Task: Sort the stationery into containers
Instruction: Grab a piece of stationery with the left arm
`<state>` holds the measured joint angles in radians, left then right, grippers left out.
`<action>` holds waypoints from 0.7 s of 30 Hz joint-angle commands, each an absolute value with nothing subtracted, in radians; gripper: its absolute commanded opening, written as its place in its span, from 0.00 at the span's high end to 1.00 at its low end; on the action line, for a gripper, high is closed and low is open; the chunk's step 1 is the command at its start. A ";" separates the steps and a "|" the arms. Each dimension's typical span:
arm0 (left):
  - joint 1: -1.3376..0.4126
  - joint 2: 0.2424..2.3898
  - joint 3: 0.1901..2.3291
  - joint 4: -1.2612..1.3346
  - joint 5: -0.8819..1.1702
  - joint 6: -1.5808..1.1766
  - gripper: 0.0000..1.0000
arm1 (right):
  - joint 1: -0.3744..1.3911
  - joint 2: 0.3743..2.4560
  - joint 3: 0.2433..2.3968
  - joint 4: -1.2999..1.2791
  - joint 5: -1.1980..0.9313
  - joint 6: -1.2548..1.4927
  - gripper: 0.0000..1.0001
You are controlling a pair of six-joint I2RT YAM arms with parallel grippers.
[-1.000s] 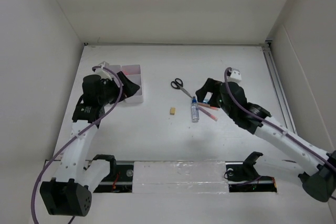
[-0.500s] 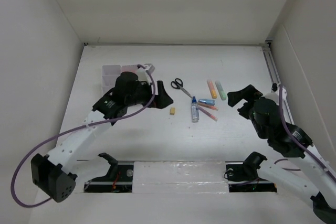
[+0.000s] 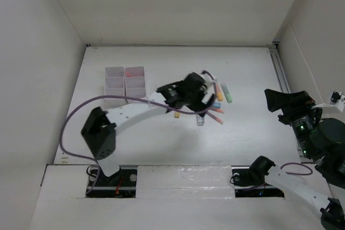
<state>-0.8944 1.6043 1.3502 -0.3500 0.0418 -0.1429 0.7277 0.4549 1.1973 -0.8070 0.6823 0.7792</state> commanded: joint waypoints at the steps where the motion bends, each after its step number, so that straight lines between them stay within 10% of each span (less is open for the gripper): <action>1: -1.151 1.809 1.540 -0.405 -0.213 0.098 0.00 | 0.741 0.463 1.224 -0.808 0.649 0.681 0.01; 21: -1.137 2.081 1.728 -0.331 0.018 0.356 0.12 | 0.769 0.387 1.163 -0.730 0.457 0.630 0.01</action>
<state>-1.1545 2.0510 1.6531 -0.3050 -0.0723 0.2863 0.7609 0.3775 1.1736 -0.7780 0.4862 0.6510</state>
